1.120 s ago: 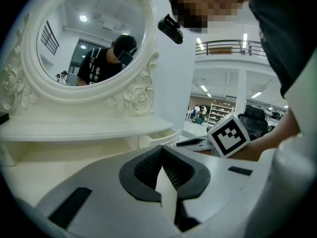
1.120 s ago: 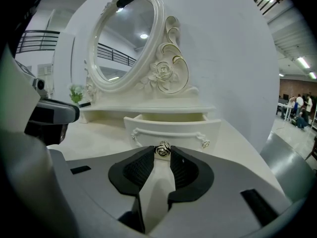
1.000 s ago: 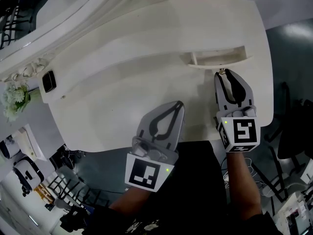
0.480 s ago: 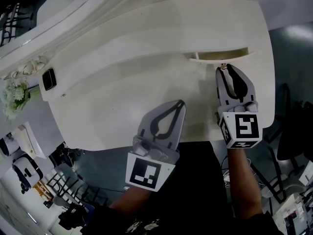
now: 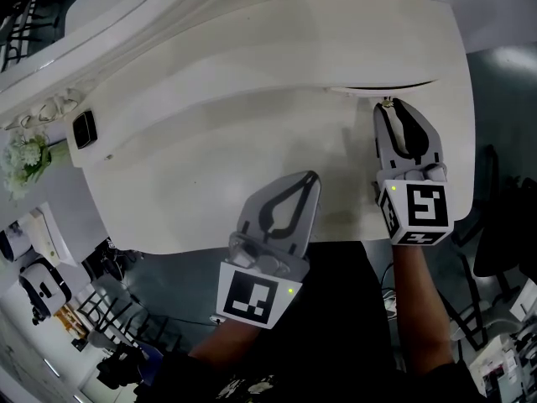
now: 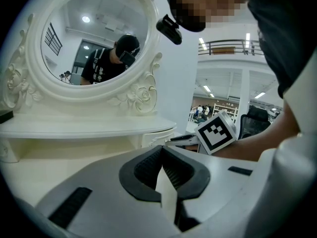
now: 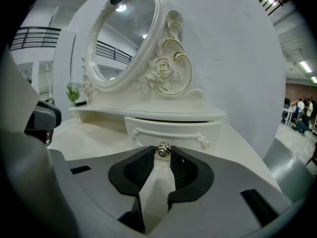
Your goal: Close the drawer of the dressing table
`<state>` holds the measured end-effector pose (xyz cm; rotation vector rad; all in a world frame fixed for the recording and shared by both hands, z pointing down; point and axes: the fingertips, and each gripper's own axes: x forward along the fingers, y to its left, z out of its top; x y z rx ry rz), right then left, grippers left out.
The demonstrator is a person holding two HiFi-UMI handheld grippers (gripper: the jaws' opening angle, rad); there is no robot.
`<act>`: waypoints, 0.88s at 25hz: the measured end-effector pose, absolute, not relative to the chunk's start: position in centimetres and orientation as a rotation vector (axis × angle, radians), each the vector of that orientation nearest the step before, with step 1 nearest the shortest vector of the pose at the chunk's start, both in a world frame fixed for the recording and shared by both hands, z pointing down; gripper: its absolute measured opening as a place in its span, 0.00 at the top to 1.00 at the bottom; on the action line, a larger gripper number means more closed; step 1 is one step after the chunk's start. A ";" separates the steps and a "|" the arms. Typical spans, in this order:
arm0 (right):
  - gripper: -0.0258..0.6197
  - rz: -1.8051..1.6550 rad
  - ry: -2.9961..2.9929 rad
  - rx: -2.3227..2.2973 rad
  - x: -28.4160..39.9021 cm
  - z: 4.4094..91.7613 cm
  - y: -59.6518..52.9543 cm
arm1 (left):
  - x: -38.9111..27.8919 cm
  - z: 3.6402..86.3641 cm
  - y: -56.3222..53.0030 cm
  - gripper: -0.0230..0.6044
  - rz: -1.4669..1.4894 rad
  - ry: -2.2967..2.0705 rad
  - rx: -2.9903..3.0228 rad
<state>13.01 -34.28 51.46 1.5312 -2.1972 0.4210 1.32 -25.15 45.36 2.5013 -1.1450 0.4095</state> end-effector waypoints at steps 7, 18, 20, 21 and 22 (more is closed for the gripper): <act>0.82 0.402 -2.205 1.536 12.9 51.4 -35.7 | 0.9 45.3 -25.2 0.96 0.421 -1.156 2.498; 0.81 0.363 -2.204 1.537 12.8 51.5 -36.8 | 0.5 45.2 -25.0 0.96 0.415 -1.173 2.490; 0.81 0.355 -2.202 1.541 12.8 51.5 -36.9 | 0.4 45.2 -24.9 0.96 0.421 -1.170 2.494; 0.81 0.351 -2.203 1.541 12.7 51.5 -37.0 | 0.3 45.2 -25.0 0.96 0.422 -1.170 2.494; 0.81 0.343 -2.203 1.539 12.6 51.5 -37.1 | 0.3 45.1 -25.0 0.96 0.422 -1.171 2.495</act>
